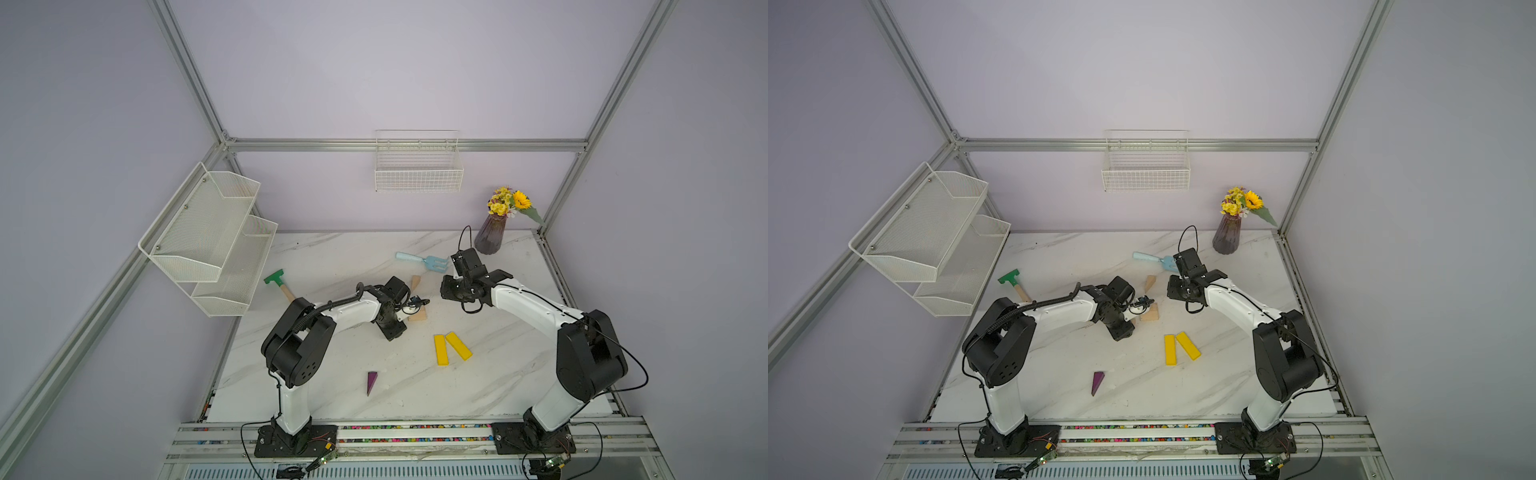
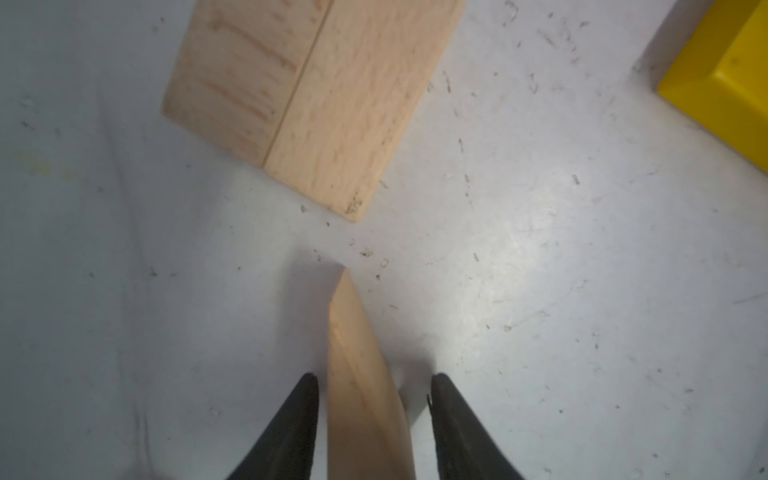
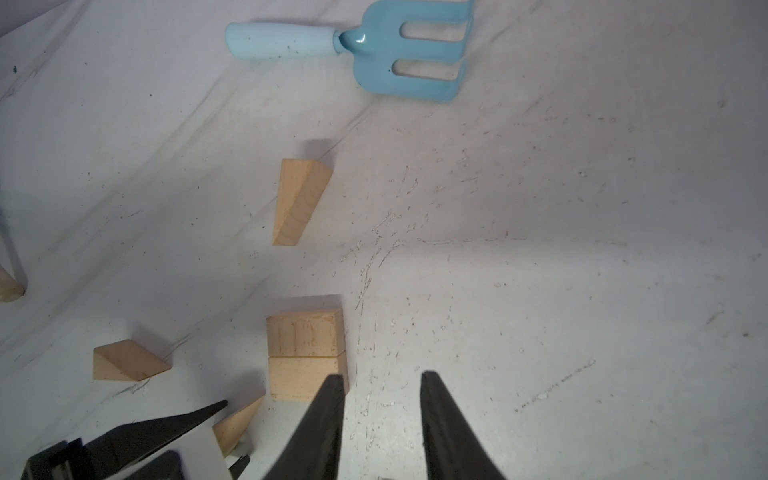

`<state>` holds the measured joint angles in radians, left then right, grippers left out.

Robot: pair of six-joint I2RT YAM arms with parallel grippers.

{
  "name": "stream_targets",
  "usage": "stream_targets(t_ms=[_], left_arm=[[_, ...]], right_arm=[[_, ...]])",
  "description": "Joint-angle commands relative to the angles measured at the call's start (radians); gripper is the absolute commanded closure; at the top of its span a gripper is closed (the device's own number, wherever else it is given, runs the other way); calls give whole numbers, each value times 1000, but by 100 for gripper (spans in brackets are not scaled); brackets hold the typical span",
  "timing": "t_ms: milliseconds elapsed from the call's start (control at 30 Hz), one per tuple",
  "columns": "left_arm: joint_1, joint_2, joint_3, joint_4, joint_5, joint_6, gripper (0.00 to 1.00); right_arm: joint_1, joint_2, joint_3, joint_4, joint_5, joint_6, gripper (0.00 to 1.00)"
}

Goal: Assemble a small pinwheel with building blocks
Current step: Assemble the building block at the center of the board.

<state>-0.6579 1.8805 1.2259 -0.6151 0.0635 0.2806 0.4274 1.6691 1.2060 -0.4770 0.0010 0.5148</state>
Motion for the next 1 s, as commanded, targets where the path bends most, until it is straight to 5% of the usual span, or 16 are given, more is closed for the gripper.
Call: stream_targets(t_ms=[0,233,967], left_arm=[[-4,-28,-2,25,4,6,47],[-4,-20,6,53,25,5,44],[-5,-23,-9,90,65,-1,72]], right_arm=[[-6,-4,6,6,-6,1,64],[-5,0,9,7,-12,1,64],[-5,-10,9,-5,-5,4,64]])
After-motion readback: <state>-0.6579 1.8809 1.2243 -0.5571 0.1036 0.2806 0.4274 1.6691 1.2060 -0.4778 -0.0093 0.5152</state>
